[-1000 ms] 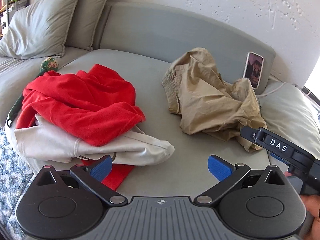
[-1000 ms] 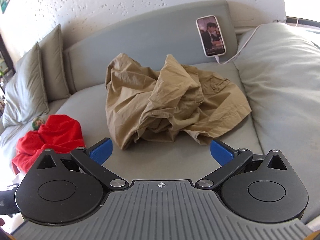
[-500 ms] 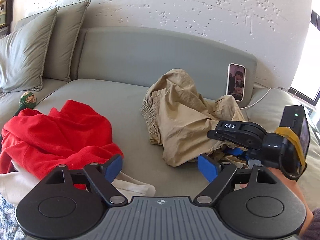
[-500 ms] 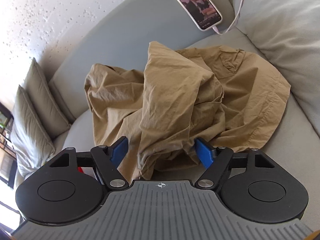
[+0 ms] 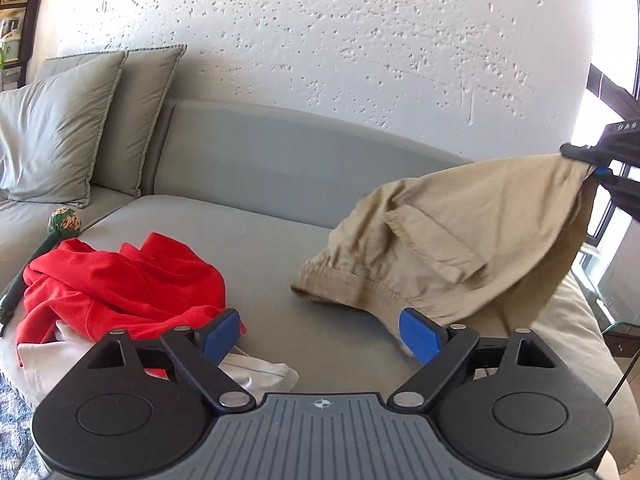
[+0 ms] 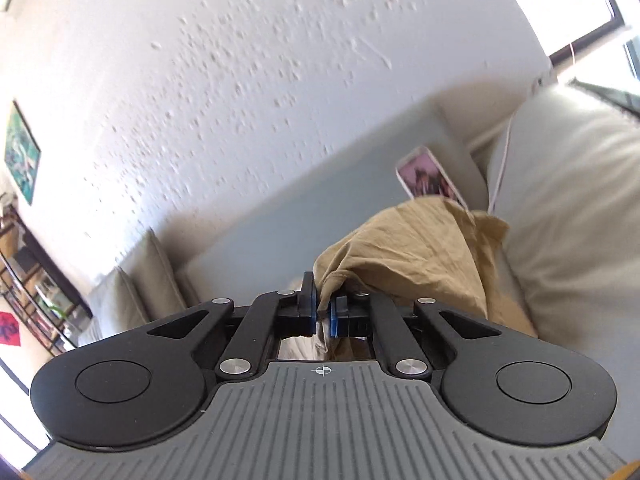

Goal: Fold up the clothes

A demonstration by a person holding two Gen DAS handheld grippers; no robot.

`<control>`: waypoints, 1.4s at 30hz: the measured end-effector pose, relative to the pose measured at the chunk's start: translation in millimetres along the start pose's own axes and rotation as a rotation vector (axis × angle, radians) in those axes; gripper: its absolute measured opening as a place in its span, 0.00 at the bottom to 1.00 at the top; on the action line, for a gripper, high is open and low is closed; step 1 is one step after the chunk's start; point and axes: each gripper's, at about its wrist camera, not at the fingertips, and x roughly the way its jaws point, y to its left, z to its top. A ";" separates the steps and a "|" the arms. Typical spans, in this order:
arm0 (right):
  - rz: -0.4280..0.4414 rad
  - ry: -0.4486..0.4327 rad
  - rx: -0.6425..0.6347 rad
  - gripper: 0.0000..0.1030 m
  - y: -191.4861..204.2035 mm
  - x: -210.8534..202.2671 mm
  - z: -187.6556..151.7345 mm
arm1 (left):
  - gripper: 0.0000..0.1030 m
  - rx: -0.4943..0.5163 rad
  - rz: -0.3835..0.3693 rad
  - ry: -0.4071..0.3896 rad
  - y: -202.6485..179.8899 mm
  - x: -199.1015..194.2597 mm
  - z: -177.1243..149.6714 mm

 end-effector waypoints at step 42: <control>0.274 0.793 -0.310 0.69 140.1 -23.5 -105.7 | 0.91 -0.204 0.326 -0.119 96.1 -73.3 15.2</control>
